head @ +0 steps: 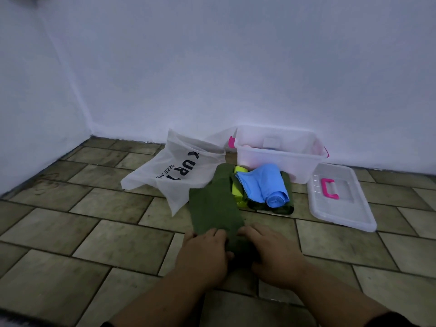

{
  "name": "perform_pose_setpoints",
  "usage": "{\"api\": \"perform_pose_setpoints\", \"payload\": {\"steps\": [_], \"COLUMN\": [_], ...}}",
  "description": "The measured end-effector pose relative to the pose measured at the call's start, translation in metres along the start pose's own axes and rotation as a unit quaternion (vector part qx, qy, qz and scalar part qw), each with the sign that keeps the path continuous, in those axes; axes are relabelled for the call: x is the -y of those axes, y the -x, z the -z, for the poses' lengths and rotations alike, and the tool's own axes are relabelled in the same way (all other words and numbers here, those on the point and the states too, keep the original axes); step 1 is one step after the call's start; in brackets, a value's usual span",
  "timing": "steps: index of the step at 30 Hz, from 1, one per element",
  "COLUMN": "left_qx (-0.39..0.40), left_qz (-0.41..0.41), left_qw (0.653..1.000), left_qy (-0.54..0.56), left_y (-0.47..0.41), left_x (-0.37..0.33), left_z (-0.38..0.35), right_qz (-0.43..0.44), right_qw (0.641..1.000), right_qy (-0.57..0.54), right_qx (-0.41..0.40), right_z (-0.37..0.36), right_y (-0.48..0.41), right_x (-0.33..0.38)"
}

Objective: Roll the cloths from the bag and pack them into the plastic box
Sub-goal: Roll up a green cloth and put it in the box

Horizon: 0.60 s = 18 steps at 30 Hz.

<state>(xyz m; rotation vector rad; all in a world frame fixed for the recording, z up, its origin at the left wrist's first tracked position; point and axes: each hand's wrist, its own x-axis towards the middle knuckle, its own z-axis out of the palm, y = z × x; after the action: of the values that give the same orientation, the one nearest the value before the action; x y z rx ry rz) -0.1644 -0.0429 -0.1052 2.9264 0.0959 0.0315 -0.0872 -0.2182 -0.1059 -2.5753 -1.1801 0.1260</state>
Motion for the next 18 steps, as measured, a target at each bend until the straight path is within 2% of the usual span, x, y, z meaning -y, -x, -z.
{"api": "perform_pose_setpoints", "payload": {"steps": [8,14,18], "left_qx": [-0.017,-0.012,-0.032], "left_qz": [-0.04,-0.003,-0.029], "left_qw": [0.999,1.0,0.998], "left_qy": [-0.026,-0.027,-0.036], "left_y": [0.0034,-0.0011,0.0018], "left_x": [-0.0052,-0.0037,-0.0073], "left_z": [0.0003,0.0033,0.0029], "right_qz": [-0.015,-0.014,-0.037], "right_qw": [1.0,0.999,0.998], "right_qy": [-0.003,-0.035,-0.056], "right_qx": [0.024,0.021,0.02], "right_z": [0.0011,-0.0012,0.0025], "right_y": [0.0014,0.0023,0.0012], "right_x": [-0.0054,-0.0045,-0.0049]}}
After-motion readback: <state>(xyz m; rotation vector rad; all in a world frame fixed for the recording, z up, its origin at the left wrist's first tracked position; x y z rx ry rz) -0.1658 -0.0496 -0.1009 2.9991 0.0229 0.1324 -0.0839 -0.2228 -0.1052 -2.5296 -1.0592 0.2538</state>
